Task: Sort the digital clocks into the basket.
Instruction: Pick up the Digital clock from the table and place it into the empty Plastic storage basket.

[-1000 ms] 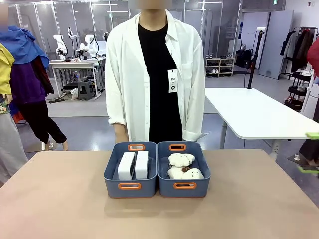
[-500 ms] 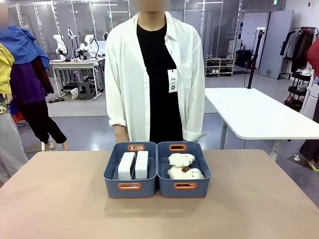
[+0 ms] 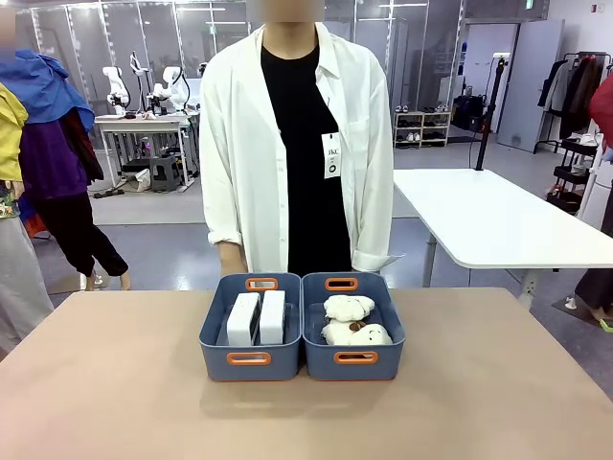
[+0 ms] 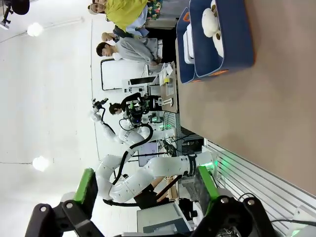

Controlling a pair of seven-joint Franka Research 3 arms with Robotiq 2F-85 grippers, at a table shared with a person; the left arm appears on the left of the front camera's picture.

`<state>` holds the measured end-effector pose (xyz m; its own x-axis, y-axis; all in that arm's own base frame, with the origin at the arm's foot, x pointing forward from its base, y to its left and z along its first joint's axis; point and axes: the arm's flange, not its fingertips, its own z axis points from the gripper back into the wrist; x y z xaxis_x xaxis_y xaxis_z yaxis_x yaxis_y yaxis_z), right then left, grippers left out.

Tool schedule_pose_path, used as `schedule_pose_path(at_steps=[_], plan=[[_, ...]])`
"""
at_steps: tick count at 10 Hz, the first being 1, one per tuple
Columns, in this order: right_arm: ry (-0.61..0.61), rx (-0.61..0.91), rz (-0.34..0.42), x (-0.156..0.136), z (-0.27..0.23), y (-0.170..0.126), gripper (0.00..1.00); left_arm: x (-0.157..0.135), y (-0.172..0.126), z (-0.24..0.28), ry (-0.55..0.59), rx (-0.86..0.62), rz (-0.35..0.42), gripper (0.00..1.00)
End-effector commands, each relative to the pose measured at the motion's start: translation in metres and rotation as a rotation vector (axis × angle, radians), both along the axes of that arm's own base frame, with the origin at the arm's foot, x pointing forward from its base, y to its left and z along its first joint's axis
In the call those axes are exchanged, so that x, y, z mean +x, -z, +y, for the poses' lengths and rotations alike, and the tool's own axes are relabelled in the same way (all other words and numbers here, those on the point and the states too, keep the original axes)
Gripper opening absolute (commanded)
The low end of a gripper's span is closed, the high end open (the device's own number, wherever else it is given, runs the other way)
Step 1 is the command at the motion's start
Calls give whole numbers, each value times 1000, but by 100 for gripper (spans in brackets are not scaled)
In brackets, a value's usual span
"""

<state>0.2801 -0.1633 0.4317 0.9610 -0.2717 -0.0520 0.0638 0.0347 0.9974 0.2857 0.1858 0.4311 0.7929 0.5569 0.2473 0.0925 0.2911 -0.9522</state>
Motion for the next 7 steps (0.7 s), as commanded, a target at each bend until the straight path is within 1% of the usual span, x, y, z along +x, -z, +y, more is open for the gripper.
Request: schedule_pose_path(at_steps=[1, 7], plan=[[-9, 0, -6, -5, -2, 0, 100, -1, -2, 2, 7, -5, -21, 100], [-9, 0, -6, -5, -2, 0, 100, -1, -2, 2, 7, -5, -21, 100]])
